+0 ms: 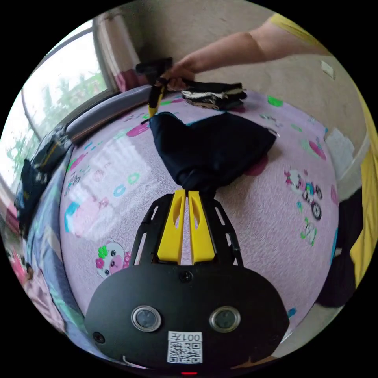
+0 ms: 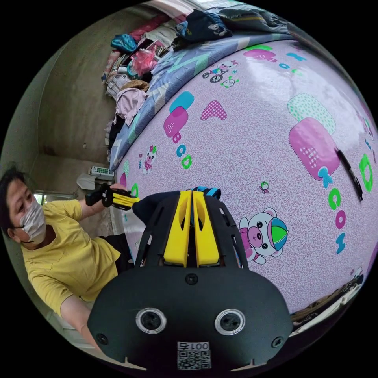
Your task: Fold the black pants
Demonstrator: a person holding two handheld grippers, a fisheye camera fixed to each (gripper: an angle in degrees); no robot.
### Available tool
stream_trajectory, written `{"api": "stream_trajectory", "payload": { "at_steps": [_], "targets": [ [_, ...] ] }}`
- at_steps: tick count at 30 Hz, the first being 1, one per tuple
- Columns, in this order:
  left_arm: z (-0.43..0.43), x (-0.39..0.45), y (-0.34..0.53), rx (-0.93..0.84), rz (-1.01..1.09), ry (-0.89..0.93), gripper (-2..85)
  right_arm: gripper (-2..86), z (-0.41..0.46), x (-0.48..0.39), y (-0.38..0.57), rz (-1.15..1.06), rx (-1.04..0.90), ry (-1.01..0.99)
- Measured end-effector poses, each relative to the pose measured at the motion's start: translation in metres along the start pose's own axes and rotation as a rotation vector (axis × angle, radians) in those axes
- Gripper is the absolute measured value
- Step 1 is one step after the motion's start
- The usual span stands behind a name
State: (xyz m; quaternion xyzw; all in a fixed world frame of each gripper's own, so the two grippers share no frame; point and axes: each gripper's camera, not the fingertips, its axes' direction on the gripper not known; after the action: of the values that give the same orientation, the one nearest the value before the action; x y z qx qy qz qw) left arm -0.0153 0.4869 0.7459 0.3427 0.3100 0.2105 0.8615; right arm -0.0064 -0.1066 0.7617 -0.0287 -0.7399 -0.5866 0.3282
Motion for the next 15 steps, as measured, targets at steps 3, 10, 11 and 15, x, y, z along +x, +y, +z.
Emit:
{"api": "stream_trajectory", "payload": {
  "at_steps": [3, 10, 11, 15],
  "targets": [
    [-0.014, 0.001, 0.001, 0.055, -0.225, 0.0, -1.6, -0.2, -0.01, 0.005, 0.001, 0.03, 0.045, -0.001],
    [0.01, -0.01, 0.054, 0.016, -0.653, 0.088, -1.6, -0.2, 0.027, 0.018, -0.031, 0.124, 0.052, -0.013],
    [0.012, -0.012, 0.057, 0.01, -0.662, 0.08, -1.6, -0.2, 0.037, 0.016, -0.037, 0.131, 0.033, -0.017],
    [0.03, -0.031, 0.069, -0.044, -0.707, 0.075, -1.5, -0.1, 0.044, 0.013, -0.046, 0.173, 0.03, -0.047]
  ]
}}
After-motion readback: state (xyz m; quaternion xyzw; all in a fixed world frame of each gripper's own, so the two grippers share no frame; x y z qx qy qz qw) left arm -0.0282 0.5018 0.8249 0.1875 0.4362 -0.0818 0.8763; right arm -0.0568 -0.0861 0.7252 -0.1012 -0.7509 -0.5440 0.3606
